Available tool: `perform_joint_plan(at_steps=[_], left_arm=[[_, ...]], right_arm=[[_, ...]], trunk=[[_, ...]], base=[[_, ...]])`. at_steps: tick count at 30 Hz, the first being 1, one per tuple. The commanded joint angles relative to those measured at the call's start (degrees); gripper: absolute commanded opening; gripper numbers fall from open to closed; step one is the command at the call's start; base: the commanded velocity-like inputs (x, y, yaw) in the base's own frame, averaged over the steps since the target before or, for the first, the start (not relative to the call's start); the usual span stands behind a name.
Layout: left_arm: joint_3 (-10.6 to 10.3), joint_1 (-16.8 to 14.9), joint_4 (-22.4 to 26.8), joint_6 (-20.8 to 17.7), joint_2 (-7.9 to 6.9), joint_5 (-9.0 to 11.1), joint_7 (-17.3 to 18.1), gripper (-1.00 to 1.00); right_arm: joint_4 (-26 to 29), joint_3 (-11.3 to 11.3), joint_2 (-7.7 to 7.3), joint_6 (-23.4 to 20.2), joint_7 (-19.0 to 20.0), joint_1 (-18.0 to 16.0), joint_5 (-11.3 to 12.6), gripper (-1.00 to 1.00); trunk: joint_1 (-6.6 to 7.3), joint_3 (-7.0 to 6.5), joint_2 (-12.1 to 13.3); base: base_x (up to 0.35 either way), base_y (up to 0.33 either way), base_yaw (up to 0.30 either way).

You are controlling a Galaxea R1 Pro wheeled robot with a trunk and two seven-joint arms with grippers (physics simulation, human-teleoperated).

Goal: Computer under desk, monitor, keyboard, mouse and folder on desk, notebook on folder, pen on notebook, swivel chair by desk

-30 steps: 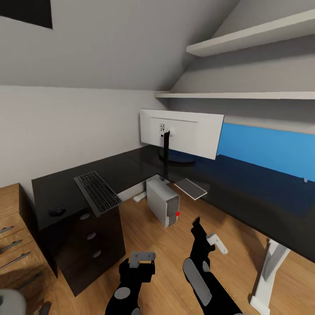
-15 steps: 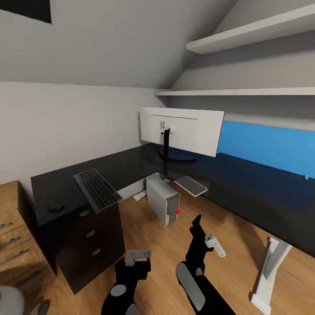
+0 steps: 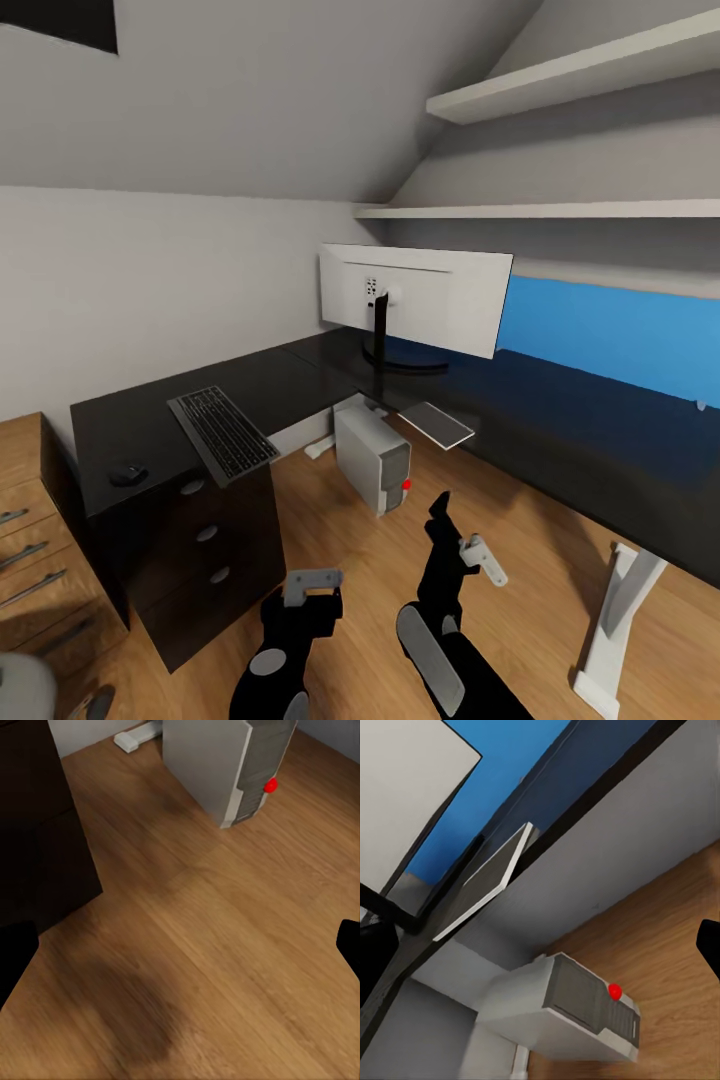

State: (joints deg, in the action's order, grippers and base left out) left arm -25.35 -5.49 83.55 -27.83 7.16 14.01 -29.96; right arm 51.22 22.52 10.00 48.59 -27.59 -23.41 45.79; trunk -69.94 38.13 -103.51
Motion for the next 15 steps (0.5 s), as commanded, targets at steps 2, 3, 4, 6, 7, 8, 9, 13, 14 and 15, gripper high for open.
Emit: perform_joint_plan(at_steps=[2, 3, 4, 6, 7, 8, 9, 13, 14, 15], left_arm=[[-0.01, -0.05, 0.09, -0.11, -0.05, 0.58, -0.54, 1.0], [0.05, -0.05, 0.1, -0.11, -0.06, 0.58, -0.54, 1.0], [0.29, -0.05, 0.11, -0.11, -0.05, 0.58, -0.54, 1.0], [1.53, -0.05, 0.12, -0.11, -0.04, 0.6, -0.4, 1.0], [1.6, -0.05, 0.1, -0.11, -0.04, 0.61, -0.39, 1.0], [1.66, -0.05, 0.07, -0.13, -0.04, 0.62, -0.37, 1.0], [1.74, -0.05, 0.01, -0.13, -0.02, 0.64, -0.34, 1.0], [1.78, -0.05, -0.09, -0.12, 0.02, 0.66, -0.24, 1.0], [1.78, -0.05, -0.1, -0.12, 0.01, 0.66, -0.23, 1.0], [1.8, -0.05, -0.11, -0.12, 0.01, 0.65, -0.22, 1.0]], right_arm=[[0.17, -0.01, 0.0, -1.02, -0.33, -0.15, 2.55, 1.0], [0.25, -0.08, 0.0, -1.53, -0.33, -0.22, 3.95, 1.0], [0.49, -0.23, 0.0, -2.82, -0.33, -0.45, 7.39, 1.0], [4.09, -1.01, 0.0, -7.57, 1.35, -1.42, 22.9, 1.0], [4.52, -1.2, 0.0, -7.8, 1.99, -1.46, 24.39, 1.0], [4.87, -1.37, 0.0, -7.97, 2.74, -1.5, 25.75, 1.0], [5.37, -1.61, 0.0, -8.23, 4.57, -1.55, 28.0, 1.0], [5.9, -1.9, 0.0, -8.24, 10.24, -1.61, 31.2, 1.0], [5.93, -1.93, 0.0, -8.15, 11.42, -1.61, 31.53, 1.0], [5.99, -1.97, 0.0, -8.0, 13.61, -1.62, 32.02, 1.0]], trunk=[[0.01, 0.06, -0.03], [0.01, 0.06, -0.03], [0.01, 0.06, -0.03], [0.01, 0.06, -0.03], [0.01, 0.06, -0.03], [0.01, 0.06, -0.03], [0.01, 0.06, -0.03], [0.01, 0.06, -0.03], [0.01, 0.06, -0.03], [0.01, 0.06, -0.03]], base=[[0.0, 0.0, 0.0], [0.0, 0.0, 0.0], [0.0, 0.0, 0.0], [0.0, 0.0, 0.0], [0.0, 0.0, 0.0], [0.0, 0.0, 0.0], [0.0, 0.0, 0.0], [0.0, 0.0, 0.0], [0.0, 0.0, 0.0], [0.0, 0.0, 0.0]])
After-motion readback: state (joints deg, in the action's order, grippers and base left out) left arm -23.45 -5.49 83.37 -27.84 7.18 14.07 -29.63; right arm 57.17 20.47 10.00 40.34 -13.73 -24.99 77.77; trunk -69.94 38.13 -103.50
